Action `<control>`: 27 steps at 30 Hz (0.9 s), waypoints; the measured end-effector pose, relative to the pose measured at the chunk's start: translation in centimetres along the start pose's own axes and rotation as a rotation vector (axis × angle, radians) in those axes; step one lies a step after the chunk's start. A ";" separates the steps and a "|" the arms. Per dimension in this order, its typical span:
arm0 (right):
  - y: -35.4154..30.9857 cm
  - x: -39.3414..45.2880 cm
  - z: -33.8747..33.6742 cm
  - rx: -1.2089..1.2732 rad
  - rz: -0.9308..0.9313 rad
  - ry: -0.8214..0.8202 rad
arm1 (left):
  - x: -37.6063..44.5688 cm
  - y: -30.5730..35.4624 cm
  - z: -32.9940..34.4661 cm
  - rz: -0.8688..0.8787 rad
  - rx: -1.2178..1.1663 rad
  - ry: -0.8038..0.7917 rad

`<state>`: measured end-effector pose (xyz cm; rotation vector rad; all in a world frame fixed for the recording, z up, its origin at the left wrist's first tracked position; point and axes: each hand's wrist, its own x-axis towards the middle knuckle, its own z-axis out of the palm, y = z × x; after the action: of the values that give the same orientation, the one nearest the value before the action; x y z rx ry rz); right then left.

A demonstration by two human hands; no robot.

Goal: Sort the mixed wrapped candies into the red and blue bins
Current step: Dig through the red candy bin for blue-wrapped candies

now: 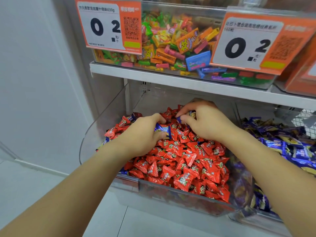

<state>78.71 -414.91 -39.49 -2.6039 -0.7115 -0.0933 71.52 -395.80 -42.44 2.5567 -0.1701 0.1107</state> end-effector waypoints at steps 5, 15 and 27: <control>0.1 -0.8 -0.1 -0.004 0.009 -0.035 | 0.6 0.1 0.6 0.032 0.094 -0.029; -1.0 -1.9 -1.2 0.109 0.074 0.041 | 1.6 0.8 1.2 -0.055 0.312 -0.052; 0.7 -8.3 -4.3 0.278 0.153 0.024 | 1.7 0.8 2.2 -0.132 0.329 -0.041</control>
<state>72.05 -421.23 -37.32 -2.3755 -0.4767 0.0204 73.22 -397.85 -43.66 2.8909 0.0037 0.0382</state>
